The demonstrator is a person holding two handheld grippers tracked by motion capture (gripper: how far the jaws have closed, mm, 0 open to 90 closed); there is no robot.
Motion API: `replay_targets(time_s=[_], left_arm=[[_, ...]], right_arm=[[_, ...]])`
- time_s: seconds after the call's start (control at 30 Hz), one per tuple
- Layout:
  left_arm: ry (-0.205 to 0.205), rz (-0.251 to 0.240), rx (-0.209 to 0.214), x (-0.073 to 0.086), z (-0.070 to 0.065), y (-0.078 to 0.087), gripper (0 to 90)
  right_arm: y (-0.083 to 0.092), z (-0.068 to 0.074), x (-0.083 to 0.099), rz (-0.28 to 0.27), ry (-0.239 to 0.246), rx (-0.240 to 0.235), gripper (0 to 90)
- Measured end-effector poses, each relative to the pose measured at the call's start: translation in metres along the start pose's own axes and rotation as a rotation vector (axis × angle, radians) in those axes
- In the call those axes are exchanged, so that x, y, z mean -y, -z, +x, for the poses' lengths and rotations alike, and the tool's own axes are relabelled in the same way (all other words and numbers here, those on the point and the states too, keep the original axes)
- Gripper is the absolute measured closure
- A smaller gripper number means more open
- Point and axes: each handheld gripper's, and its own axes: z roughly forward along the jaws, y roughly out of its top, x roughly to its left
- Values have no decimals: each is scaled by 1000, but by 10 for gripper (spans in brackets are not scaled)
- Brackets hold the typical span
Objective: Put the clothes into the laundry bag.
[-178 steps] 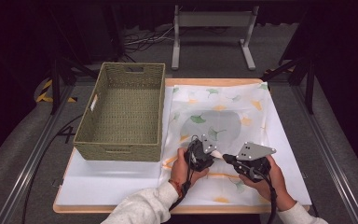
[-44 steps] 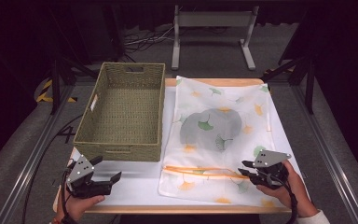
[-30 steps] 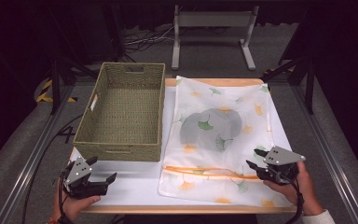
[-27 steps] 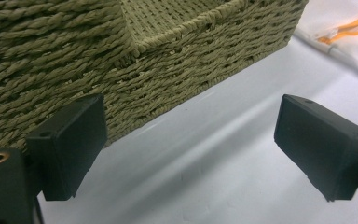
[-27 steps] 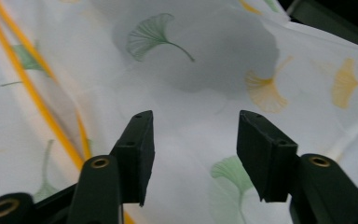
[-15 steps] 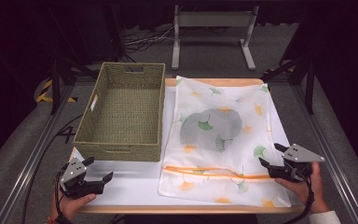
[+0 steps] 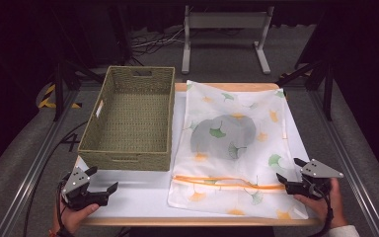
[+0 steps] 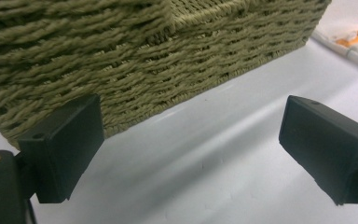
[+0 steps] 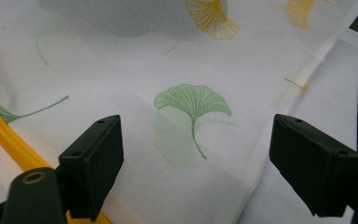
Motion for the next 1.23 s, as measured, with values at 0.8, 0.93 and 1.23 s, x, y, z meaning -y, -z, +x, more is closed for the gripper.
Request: replay_targets(time_s=[0.8, 0.93, 1.23], left_arm=[[-18, 15, -21, -1, 0, -3, 67], [-20, 21, -22, -1, -1, -3, 67], [-20, 26, -23, -2, -1, -4, 66]], right_arm=[[3, 4, -1, -13, 12, 3, 178], [4, 4, -2, -20, -2, -8, 177], [5, 3, -2, -34, -19, -12, 175]])
